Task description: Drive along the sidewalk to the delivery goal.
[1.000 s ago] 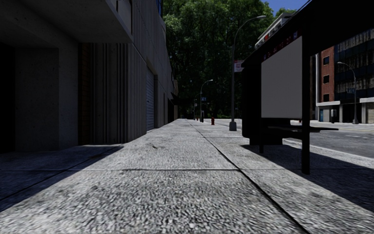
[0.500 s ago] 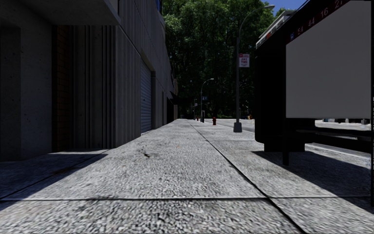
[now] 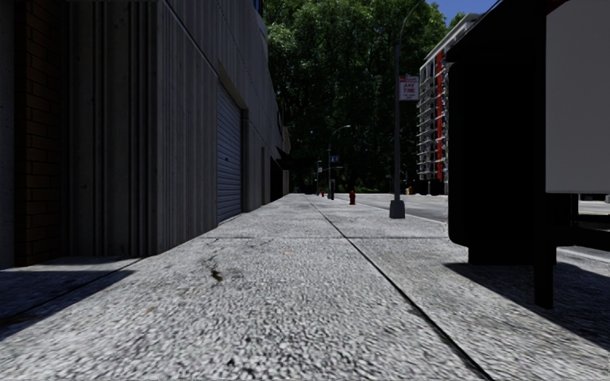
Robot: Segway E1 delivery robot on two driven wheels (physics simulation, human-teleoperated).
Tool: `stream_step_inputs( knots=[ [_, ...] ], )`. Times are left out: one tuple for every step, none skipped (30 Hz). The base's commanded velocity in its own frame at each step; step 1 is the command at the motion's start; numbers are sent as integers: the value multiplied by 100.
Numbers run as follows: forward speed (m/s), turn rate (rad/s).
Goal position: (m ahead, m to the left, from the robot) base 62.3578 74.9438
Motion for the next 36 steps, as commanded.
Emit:
stream_step_inputs(
  knots=[
    [200,0],
    [200,0],
    [200,0],
    [200,0],
    [200,0],
    [200,0],
    [200,0],
    [200,9],
    [200,16],
    [200,29],
    [200,29],
    [200,39],
    [200,29],
    [200,0],
    [200,0],
    [200,0],
    [200,0],
    [200,0],
    [200,0],
    [200,0],
    [200,0],
    [200,0],
    [200,0],
    [200,0],
    [200,0],
    [200,0],
    [200,0],
    [200,0],
    [200,0],
    [200,0],
    [200,0],
    [200,0],
    [200,0],
    [200,0],
    [200,0],
    [200,0]
  ],
)
